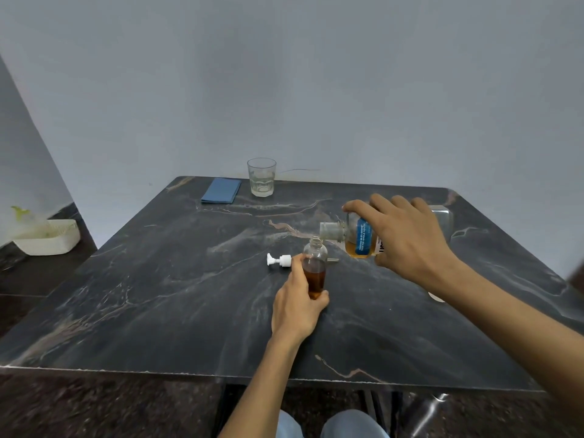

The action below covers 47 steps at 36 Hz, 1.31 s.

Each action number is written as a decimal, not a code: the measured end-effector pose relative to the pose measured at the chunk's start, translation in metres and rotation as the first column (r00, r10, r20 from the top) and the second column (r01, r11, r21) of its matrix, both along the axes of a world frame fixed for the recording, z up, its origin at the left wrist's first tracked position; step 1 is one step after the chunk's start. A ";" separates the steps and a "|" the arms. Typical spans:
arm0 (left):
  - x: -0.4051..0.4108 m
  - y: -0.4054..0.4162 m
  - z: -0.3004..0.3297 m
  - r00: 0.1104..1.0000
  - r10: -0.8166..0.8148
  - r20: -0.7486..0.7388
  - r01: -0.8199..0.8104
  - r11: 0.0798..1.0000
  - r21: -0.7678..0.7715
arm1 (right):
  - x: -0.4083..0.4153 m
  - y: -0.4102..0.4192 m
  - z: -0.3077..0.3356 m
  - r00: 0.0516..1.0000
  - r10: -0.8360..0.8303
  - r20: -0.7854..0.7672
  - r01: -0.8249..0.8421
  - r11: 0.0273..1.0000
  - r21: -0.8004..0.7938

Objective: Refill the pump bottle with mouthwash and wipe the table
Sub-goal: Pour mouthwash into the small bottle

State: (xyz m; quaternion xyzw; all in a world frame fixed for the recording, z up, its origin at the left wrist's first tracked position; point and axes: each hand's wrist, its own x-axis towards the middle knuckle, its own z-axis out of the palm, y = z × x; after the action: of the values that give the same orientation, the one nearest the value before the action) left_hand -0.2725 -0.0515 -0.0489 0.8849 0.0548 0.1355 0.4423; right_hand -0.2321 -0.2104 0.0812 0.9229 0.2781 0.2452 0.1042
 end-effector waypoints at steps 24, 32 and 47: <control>0.002 0.001 -0.003 1.000 -0.001 -0.004 0.001 1.000 -0.001 | -0.003 0.000 0.002 1.000 -0.001 -0.001 0.001 1.000 -0.008; 0.003 0.000 -0.003 1.000 0.000 0.000 0.000 1.000 0.007 | -0.002 0.001 0.003 1.000 0.004 0.000 -0.004 1.000 -0.004; 0.001 0.001 -0.002 1.000 -0.005 0.015 0.005 1.000 -0.001 | -0.001 0.000 0.002 1.000 0.005 0.012 -0.004 1.000 -0.021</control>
State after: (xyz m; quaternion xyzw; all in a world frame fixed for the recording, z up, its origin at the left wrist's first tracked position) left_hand -0.2711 -0.0507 -0.0514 0.8838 0.0495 0.1411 0.4434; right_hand -0.2335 -0.2107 0.0831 0.9196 0.2821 0.2481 0.1151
